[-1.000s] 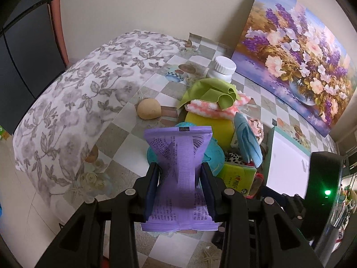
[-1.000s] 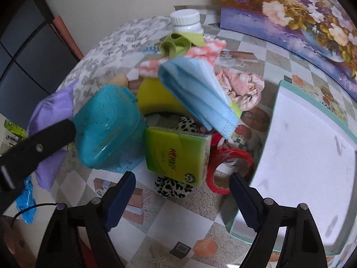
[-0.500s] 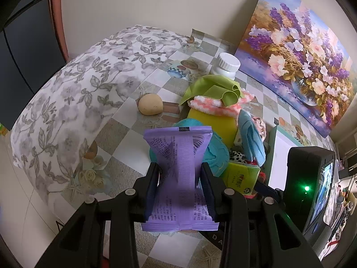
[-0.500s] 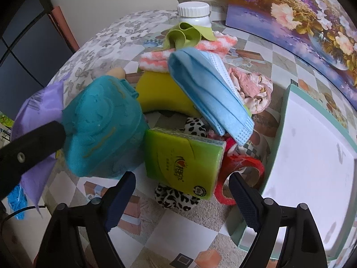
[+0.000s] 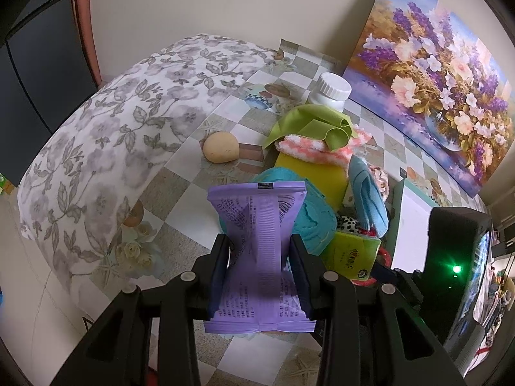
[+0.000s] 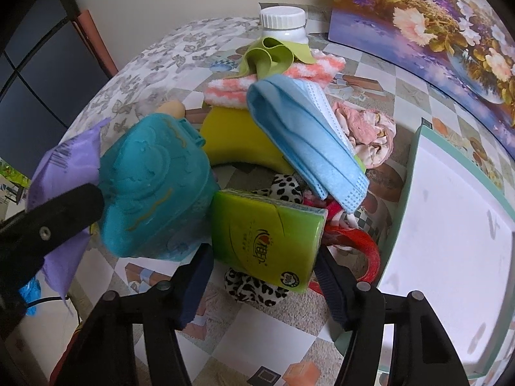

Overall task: Organize soft objects
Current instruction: 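Grasp the green tissue pack with the right tool while the left tool holds the purple packet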

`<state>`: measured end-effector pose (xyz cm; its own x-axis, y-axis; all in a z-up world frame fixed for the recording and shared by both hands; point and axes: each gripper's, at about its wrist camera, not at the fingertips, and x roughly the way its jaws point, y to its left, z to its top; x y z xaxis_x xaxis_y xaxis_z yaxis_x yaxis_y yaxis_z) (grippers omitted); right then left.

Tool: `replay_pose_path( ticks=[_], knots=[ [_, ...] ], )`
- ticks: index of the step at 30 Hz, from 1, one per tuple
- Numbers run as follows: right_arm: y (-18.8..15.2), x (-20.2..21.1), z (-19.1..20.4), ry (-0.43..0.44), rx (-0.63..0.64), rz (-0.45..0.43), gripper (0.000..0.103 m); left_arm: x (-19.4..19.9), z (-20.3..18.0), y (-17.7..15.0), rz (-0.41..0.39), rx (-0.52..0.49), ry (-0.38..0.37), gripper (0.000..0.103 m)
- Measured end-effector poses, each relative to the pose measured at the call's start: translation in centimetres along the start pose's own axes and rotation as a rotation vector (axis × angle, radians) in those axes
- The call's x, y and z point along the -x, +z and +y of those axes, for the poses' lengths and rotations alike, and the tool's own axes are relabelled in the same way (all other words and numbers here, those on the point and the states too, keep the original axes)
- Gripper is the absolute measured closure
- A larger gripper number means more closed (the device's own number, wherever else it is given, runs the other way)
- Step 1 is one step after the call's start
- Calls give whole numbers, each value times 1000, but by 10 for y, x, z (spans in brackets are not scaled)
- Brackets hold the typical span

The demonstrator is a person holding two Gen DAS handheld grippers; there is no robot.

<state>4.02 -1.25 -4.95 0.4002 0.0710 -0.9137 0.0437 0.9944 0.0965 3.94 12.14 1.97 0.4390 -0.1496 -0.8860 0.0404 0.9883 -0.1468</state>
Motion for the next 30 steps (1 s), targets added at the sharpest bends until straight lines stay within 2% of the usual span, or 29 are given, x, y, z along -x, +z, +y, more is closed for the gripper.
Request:
replay_pose_path(
  ticks=[4,6,7,11,17,21,25,30],
  knots=[
    [-1,5,0,10,-2,-7,37,-1,0,0,4,-2,11,63],
    [-2,8,-2,12,-6,-9,43,-1,0,0,5,-3,17,63],
    [-2,9,-3,13,-10,-8,49,-1,0,-1,5,-5,20,63],
    [-3,11,-7,27,-16,0,57,-2,-3,-1,7,-11,35,63],
    [-5,12,-8,46,-17,1,60,-3,-4,-2,13,-16,54,63],
    [-3,21,-12,102,-44,-30,65,-4,-4,-3,15,-18,59,63],
    [-1,30,-14,172,-67,-59,65,-3,-3,-3,15,-18,59,63],
    [-1,30,-11,209,-68,-58,65,-3,-3,-2,16,-14,54,63]
  ],
)
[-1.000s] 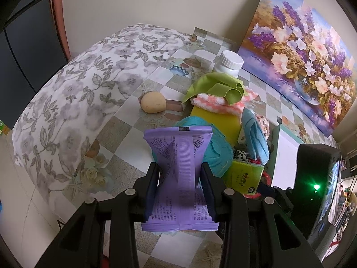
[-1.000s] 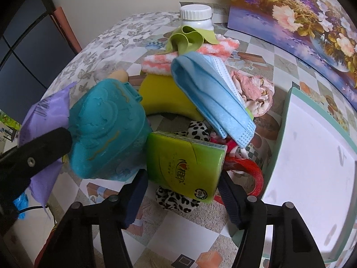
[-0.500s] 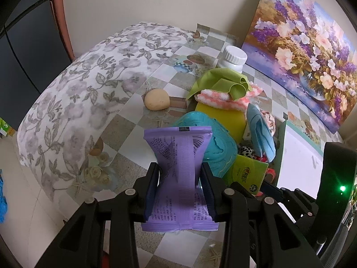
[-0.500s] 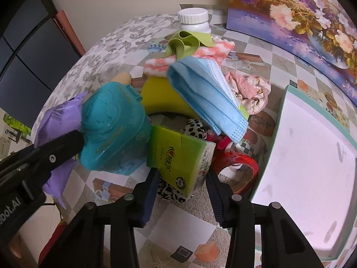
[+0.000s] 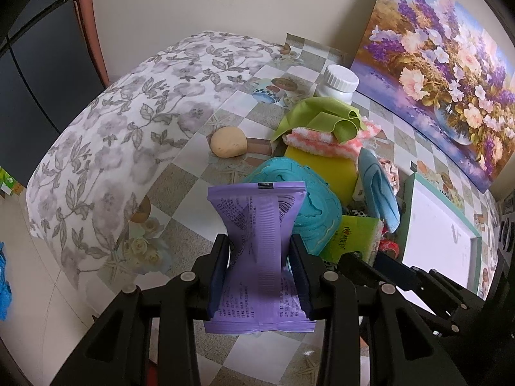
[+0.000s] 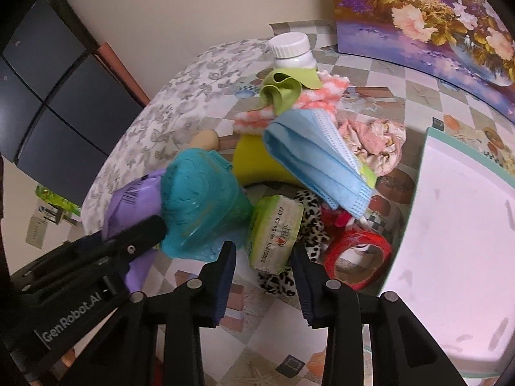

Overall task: Organize soft objects
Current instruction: 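Grasp the green tissue pack with the right tool while the left tool holds the purple packet, then carry both items over the white tray and open both tools to drop them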

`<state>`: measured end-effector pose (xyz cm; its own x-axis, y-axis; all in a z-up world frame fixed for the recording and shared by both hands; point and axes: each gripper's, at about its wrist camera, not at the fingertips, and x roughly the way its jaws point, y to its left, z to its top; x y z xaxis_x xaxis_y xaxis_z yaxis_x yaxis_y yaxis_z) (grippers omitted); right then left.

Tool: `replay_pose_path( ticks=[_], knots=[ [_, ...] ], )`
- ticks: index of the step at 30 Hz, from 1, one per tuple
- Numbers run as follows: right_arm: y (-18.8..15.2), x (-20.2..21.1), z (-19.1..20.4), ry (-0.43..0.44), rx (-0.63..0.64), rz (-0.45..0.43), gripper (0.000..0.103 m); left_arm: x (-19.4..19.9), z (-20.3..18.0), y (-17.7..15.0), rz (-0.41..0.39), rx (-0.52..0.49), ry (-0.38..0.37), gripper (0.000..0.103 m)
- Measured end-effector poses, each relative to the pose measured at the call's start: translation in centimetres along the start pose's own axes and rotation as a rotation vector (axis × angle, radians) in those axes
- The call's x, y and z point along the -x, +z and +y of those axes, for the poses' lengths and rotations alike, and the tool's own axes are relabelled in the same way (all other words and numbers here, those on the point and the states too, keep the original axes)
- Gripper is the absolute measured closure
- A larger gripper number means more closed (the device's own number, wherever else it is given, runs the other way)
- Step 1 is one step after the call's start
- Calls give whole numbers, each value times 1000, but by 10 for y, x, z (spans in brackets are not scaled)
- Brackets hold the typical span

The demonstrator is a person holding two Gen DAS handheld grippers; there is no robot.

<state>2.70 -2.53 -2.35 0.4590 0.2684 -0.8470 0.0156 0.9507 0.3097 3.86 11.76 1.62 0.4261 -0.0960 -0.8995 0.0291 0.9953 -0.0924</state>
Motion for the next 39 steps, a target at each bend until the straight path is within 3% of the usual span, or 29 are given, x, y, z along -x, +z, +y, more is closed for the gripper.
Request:
replay_pose_path(
  ticks=[19,39],
  knots=[
    [1,-7,-15,11,-55,-11,76,-3,1,-1,9,-1,-2,63],
    [-2,47,-22,41,-60,-106,78,19,-15,5,-30,-29,26,63]
  ],
)
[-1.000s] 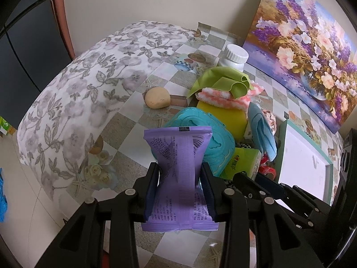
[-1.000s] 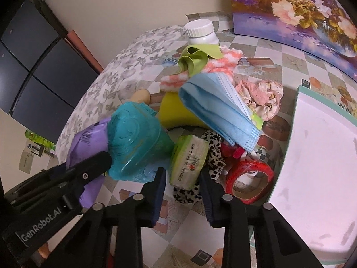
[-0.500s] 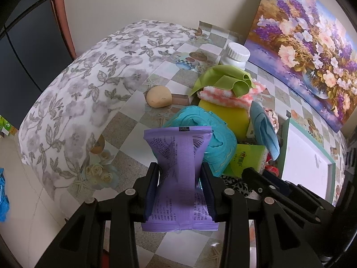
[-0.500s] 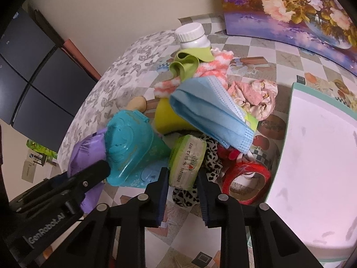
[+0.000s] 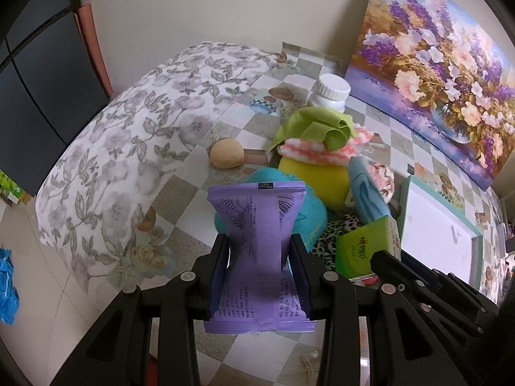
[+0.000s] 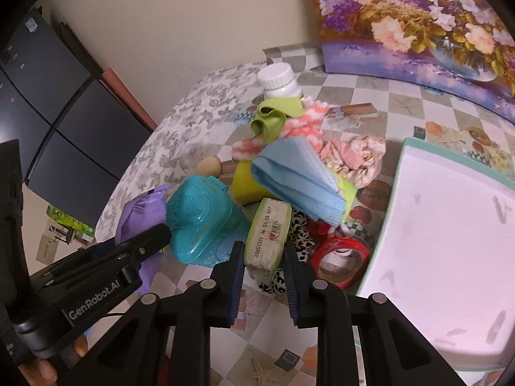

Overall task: Organize soft objects
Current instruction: 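Carry both items over the white tray and open both tools to drop them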

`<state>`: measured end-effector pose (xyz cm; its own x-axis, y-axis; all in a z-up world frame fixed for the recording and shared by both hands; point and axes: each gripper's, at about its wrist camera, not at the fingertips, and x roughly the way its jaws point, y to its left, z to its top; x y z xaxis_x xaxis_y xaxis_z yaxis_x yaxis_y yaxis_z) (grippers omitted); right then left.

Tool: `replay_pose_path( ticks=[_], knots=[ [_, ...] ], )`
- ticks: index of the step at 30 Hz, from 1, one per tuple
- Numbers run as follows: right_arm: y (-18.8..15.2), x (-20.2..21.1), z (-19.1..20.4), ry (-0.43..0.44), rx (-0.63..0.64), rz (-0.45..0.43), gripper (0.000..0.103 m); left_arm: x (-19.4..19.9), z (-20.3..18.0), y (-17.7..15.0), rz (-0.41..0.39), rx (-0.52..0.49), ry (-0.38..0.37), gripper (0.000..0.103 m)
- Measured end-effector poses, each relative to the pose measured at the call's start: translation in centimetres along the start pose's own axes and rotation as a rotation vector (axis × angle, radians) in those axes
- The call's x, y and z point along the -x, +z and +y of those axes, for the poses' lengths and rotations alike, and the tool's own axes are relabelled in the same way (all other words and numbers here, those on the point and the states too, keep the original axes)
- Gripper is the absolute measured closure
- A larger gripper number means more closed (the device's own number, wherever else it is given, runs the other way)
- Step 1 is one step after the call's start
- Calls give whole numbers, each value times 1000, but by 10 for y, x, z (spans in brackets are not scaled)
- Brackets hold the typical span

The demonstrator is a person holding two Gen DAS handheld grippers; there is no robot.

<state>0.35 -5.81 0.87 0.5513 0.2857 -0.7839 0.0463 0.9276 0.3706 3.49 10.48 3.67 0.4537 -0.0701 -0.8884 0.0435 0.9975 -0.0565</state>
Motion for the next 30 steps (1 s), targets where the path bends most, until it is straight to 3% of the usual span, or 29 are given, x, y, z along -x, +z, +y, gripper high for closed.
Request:
replay_pose_path(
  ticks=[9,15,25,30],
  knots=[
    [10,45,-26,-9,-61,-101,78,24,-37,13,-44,-68,-16,63],
    [14,71,-59,-60,-144,-155,78,29,-83,19,-37,-155,-45,63],
    [9,110,-134,-193,-313,-211,78,7,-155,8,43,-267,-86,63],
    [0,125,-171,-303,-392,-217,78,-9,-190,-3,78,-341,-81,63]
  ],
)
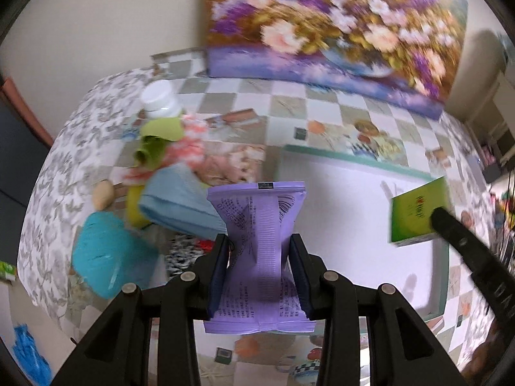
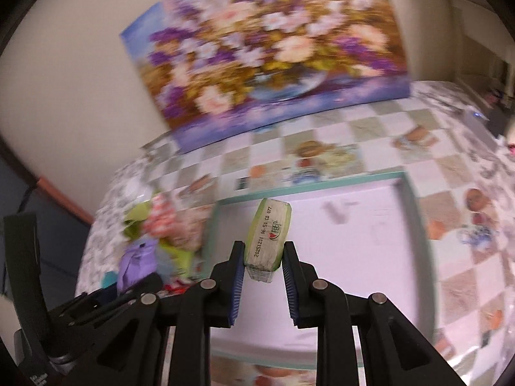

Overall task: Organize soft objects
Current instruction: 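Carry both items over the white tray and open both tools to drop them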

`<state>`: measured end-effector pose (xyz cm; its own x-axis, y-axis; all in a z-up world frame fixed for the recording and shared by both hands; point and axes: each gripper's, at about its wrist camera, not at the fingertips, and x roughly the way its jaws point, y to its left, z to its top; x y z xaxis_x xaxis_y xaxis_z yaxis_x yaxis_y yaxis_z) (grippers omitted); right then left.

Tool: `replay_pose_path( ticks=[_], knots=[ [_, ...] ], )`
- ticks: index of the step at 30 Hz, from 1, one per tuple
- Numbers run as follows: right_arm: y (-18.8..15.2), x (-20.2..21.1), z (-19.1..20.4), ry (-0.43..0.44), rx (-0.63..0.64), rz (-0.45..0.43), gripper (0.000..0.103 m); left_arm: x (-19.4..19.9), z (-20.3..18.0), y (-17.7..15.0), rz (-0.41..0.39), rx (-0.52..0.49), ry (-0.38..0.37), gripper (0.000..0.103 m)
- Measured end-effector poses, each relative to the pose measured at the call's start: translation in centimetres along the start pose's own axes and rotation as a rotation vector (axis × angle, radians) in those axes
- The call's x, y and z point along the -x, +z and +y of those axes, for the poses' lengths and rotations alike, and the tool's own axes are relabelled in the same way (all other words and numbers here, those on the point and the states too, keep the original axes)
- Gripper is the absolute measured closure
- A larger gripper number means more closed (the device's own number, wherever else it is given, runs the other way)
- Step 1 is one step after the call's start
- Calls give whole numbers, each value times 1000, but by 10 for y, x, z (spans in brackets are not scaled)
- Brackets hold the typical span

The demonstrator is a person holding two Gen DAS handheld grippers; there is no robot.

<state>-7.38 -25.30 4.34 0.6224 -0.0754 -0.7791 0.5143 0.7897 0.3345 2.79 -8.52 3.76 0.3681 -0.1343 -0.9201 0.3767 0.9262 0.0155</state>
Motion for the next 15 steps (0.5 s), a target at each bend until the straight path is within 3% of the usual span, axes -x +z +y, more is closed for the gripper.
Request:
replay_pose_path(
  ticks=[7,15],
  knots=[
    [6,5,-51,-164,-62,-20,78,-30,-34,-1,73,-63,-36,63],
    [6,0,-78,-253,-85,-5,78,-59,-62,3,114,-110,-38,63]
  ],
)
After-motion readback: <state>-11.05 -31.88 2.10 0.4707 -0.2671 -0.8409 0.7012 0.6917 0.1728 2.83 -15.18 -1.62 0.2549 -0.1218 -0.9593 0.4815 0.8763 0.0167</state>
